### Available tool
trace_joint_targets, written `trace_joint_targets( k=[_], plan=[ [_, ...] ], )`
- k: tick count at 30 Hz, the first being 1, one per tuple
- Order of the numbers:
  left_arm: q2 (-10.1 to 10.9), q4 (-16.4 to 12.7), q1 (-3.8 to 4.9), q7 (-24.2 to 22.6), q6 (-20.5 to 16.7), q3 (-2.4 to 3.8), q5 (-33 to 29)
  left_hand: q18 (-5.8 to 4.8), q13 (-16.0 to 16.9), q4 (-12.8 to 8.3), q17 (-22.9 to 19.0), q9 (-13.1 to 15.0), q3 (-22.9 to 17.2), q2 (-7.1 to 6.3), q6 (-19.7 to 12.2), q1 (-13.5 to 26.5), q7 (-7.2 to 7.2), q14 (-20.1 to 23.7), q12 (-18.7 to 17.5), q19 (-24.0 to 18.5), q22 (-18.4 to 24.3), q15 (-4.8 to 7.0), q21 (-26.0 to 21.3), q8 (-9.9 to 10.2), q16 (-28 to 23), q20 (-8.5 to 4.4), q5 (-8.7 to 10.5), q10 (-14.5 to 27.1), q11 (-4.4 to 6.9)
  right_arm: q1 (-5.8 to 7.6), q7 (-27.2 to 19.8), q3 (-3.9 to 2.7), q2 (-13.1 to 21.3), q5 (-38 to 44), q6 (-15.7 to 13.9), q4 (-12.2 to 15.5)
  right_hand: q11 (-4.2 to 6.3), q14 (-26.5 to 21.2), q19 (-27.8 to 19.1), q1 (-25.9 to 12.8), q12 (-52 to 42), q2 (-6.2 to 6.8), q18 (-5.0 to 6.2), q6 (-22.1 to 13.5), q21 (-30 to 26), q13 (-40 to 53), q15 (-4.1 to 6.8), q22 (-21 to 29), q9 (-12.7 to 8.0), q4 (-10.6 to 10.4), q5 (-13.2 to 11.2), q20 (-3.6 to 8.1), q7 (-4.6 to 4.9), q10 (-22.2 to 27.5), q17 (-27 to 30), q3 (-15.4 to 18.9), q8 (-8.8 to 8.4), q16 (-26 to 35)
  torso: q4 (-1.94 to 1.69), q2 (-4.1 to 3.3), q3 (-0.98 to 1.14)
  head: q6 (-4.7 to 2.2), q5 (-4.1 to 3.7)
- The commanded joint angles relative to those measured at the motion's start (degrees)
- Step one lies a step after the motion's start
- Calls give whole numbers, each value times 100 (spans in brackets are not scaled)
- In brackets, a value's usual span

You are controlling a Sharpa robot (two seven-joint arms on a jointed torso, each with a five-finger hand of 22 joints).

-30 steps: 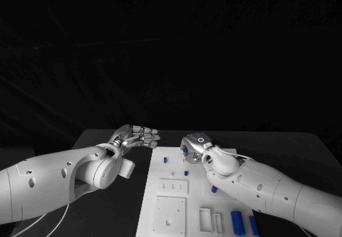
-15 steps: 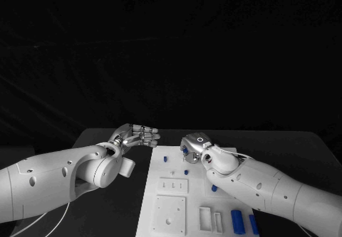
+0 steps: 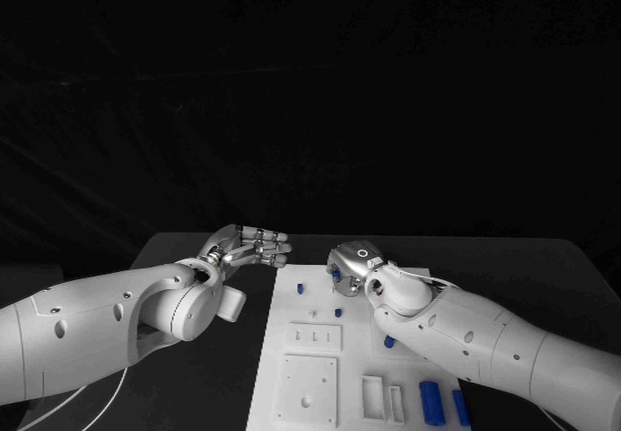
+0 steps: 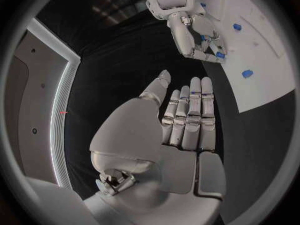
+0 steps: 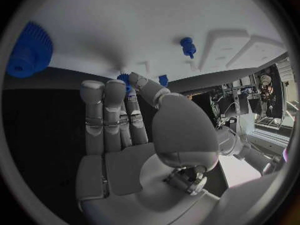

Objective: Assemble the parts on the task board

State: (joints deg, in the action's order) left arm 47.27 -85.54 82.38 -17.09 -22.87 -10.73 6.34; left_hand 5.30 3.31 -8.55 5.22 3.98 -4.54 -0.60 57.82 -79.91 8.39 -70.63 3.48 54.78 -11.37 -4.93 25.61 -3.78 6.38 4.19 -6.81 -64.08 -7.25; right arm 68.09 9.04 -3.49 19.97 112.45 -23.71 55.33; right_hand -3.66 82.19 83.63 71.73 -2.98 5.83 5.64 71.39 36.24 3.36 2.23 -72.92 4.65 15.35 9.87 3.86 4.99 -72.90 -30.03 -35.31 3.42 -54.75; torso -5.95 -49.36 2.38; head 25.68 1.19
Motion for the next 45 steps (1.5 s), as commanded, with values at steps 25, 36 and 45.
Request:
trace_joint_targets(
  k=[25,36,45],
  plan=[
    [-60,40,11,3,80,4,26,-35,6,14,-9,-1,-12,-61,-22,-8,29,39,-5,16,41,-25,59,8,-28,-8,-8,54,-19,-11,-131,6,-92,-54,77,-186,-22,29,199,-26,-29,124,121,-322,-539,0,-110,64,-77,-16,-84,-135,95,291,116,-112,17,161,5,-3,1,20,21],
    [-63,51,11,14,95,4,26,-33,7,18,-9,-1,-6,-64,-26,-11,32,41,-4,16,50,-29,60,9,-29,-5,-9,86,-27,-11,-155,6,-79,-104,57,-187,-42,30,210,-39,-29,173,147,-377,-746,-1,-120,100,-80,-27,-63,-144,109,365,159,-136,16,202,8,-4,1,16,26],
    [-58,65,10,22,98,4,26,-32,7,18,-9,-1,-1,-67,-31,-18,35,43,-4,14,58,-30,61,9,-29,-2,-7,102,-31,-10,-280,6,-43,-390,-129,-181,-239,56,242,6,-52,364,309,-969,-1615,-2,-237,557,-108,-201,146,-265,87,1288,334,1015,17,409,19,-5,1,7,27]
  ],
)
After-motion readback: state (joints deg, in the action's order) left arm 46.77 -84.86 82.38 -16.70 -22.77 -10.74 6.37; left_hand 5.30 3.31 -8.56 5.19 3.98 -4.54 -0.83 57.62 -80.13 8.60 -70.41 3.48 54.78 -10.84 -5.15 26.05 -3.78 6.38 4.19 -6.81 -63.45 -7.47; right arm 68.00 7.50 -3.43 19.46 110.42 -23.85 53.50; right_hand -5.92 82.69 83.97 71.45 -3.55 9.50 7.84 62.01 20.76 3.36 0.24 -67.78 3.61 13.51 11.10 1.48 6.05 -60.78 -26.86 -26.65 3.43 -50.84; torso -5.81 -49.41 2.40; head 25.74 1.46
